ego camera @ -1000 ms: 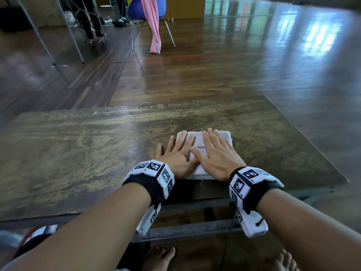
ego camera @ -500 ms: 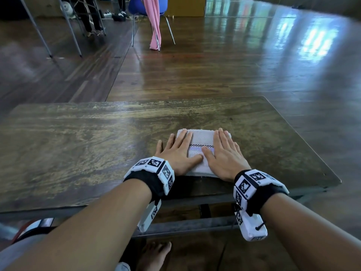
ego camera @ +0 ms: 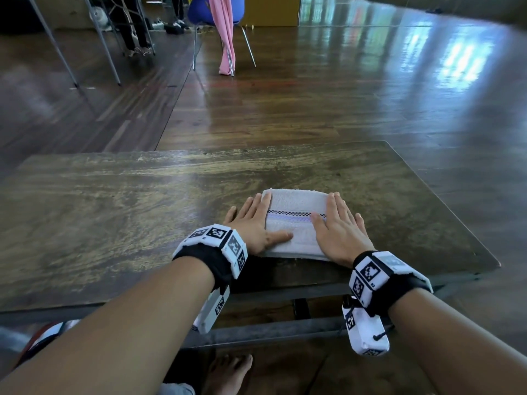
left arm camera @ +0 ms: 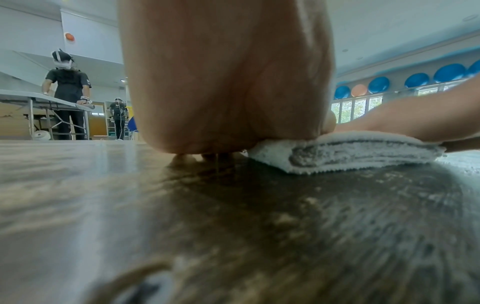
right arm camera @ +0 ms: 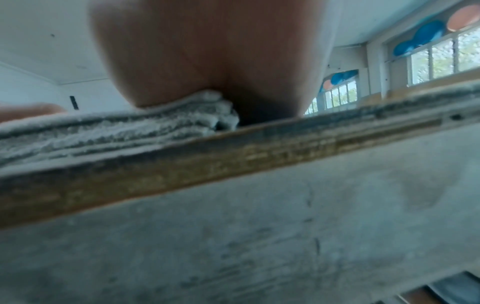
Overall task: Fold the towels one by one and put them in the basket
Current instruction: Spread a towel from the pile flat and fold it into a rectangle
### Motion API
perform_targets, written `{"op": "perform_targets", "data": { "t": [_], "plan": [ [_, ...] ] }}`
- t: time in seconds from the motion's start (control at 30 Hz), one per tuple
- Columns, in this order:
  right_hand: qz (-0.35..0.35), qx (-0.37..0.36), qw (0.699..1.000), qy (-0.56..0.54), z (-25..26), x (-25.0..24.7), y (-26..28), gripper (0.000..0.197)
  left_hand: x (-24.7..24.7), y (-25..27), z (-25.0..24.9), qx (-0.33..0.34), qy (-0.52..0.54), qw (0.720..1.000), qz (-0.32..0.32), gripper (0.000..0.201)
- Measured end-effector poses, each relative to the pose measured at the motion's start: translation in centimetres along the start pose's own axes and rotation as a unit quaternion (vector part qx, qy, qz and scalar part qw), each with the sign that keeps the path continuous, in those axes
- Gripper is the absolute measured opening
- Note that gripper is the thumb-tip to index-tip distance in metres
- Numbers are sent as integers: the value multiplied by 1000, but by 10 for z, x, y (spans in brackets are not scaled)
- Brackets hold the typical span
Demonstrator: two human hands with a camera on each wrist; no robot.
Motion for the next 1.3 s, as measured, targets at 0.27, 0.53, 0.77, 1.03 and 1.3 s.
{"op": "perform_targets", "data": {
  "t": [0.27, 0.53, 0.77, 1.03, 1.3],
  "plan": [
    [-26, 26, 999, -10, -3, 2, 2, 73, -11, 7, -12, -28, 81, 995, -45, 123],
    [-20, 27, 997, -74, 8, -6, 7, 77, -36, 19, -35, -105, 364, 919, -111, 45],
    [-50, 59, 962, -261, 37, -61, 26, 78, -83, 82, -56, -3, 472, 882, -4, 39],
    [8, -67, 853, -517, 157, -118, 85, 63, -165, 213, 14, 36, 550, 828, -106, 4],
    [145, -231, 811, -517, 341, -83, 127, 41, -153, 335, 171, 5, 686, 707, -176, 20]
  ]
}}
Point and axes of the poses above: each hand's wrist, its own y-axis away from the middle knuckle, its own x-axis out of the palm, z = x × y, the point moved 3 cm from there along -y, towards the middle knuckle, and after that the axes turned 11 degrees about -x, right-handed, at the moved point
